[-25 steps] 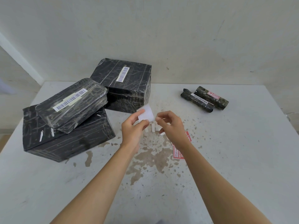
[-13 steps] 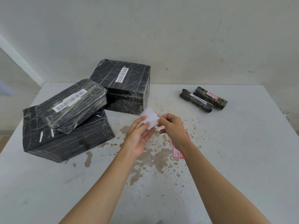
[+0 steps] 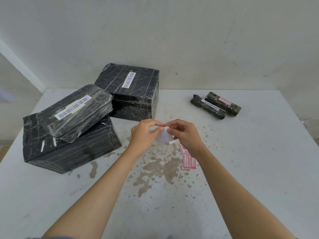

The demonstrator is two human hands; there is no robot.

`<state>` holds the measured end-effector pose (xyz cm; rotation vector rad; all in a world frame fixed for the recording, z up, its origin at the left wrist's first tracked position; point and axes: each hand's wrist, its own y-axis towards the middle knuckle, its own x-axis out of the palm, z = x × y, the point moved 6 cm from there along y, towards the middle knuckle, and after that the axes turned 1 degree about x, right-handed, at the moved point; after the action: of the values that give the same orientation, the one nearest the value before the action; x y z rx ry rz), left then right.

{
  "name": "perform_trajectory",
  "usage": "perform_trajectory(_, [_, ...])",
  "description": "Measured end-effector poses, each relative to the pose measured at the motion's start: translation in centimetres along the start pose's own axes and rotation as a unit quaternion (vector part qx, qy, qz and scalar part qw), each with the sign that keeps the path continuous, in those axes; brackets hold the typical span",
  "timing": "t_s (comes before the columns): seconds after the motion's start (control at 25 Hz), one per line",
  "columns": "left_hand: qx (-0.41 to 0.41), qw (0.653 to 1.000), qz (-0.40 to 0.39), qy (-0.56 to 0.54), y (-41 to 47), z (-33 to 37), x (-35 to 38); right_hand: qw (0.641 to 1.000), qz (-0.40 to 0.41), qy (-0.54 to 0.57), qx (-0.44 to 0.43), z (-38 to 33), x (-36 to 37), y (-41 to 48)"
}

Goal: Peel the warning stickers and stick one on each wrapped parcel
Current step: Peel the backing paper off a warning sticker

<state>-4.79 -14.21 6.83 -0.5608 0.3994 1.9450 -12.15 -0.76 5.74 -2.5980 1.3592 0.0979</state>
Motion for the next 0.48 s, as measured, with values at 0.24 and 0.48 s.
perform_trajectory(0.24, [-0.091, 0.982, -0.038, -0.163, -0.5, 0.0, 0.0, 0.998, 0.047, -0.009, -0.028, -0.7, -0.5, 0.3])
perform_trajectory(0.48, [-0.14, 0.956, -0.02, -0.257, -1.1, -0.6, 0.2, 0.991, 0.062, -0.092, -0.076, -1.6, 0.0, -0.1])
